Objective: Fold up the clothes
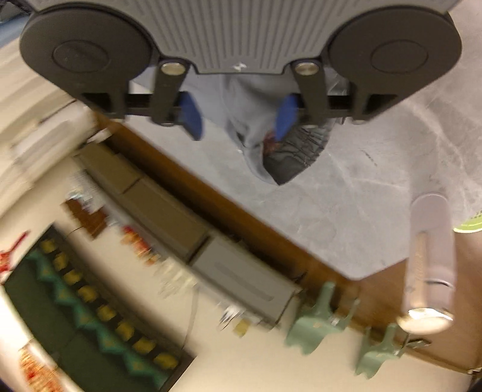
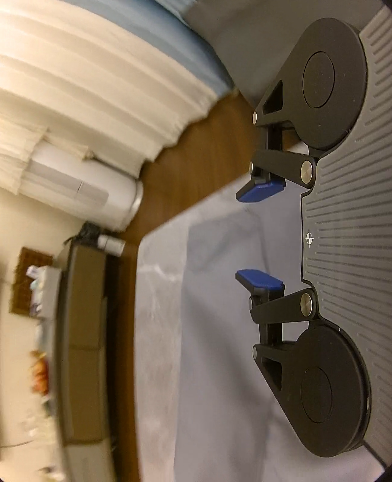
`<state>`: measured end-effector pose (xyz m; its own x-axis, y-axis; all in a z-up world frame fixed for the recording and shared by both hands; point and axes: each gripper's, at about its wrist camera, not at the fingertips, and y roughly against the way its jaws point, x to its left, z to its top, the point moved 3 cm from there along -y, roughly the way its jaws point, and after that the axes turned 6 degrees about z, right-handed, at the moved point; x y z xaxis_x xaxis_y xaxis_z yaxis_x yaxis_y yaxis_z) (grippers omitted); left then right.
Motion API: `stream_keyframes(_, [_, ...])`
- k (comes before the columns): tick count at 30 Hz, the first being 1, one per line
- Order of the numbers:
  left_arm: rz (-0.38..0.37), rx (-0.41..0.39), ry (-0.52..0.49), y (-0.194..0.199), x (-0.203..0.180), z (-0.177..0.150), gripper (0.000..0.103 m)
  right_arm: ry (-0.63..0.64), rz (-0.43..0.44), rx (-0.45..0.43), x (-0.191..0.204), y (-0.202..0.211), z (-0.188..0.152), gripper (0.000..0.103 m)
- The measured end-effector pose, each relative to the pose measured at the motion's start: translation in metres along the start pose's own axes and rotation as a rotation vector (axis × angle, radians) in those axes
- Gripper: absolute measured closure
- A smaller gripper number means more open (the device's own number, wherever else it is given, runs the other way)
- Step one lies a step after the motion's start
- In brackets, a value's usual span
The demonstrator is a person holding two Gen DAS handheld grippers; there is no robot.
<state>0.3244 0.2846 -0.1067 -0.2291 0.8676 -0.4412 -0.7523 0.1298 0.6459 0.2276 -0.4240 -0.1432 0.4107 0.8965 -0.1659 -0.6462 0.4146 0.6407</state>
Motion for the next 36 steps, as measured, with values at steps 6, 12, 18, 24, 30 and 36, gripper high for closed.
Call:
stream_keyframes(6, [0.042, -0.098, -0.160, 0.059, 0.031, -0.040, 0.010, 0.036, 0.252, -0.102, 0.039, 0.111, -0.051, 0.016])
stream_keyframes(12, [-0.004, 0.025, -0.171, 0.039, 0.050, -0.085, 0.009, 0.159, 0.585, -0.090, 0.132, 0.214, -0.112, 0.012])
stream_keyframes(18, [-0.027, 0.099, -0.355, 0.020, 0.015, -0.111, 0.098, 0.412, 0.909, -0.051, 0.264, 0.284, -0.177, 0.005])
stream_keyframes(24, [-0.234, 0.018, -0.376, 0.056, -0.016, -0.095, 0.103, 0.647, 0.747, 0.075, 0.298, 0.252, -0.189, 0.098])
stream_keyframes(30, [-0.209, -0.158, -0.385, 0.085, -0.048, -0.052, 0.098, 0.249, 0.639, -0.120, 0.188, 0.247, -0.044, 0.102])
stream_keyframes(36, [-0.228, 0.018, -0.461, 0.077, -0.009, -0.130, 0.031, 0.211, 0.385, 0.146, 0.181, 0.139, -0.074, 0.087])
